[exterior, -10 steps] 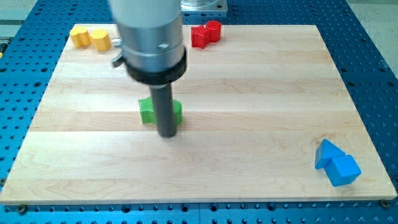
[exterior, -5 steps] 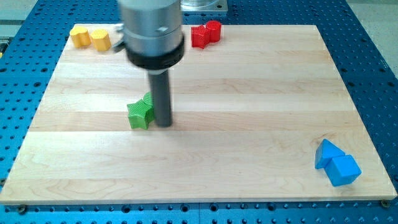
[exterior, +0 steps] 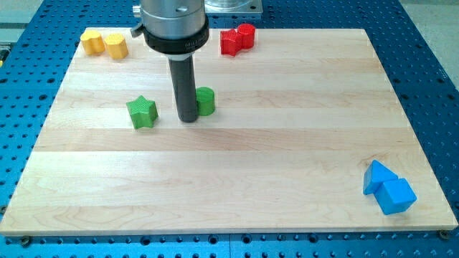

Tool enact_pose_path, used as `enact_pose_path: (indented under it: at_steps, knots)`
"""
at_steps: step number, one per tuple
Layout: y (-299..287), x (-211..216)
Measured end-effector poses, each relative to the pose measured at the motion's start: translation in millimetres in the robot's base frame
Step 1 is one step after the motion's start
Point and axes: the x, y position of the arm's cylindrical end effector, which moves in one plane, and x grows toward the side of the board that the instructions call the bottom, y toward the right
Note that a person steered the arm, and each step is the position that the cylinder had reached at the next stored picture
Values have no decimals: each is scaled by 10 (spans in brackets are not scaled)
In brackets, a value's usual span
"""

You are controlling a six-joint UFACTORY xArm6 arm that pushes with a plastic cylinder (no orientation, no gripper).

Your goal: Move the green blocks at the left center of the board

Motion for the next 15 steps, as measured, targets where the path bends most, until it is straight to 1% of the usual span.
enact_pose_path:
  at_steps: [1, 2, 3, 4, 5, 6, 7, 8, 9, 10, 11, 12, 13, 14, 15]
  knots:
    - [-1055, 132]
    - [-1226, 247]
    - [-864, 504]
    - [-1400, 666]
    - [-1522, 473]
    - [-619, 370]
    - [916, 345]
    - [2069, -173]
    - [1608, -323]
    - [587, -241]
    - [-375, 132]
    - [-1049, 448]
    - [-470, 195]
    - [-115, -251]
    - [-611, -154]
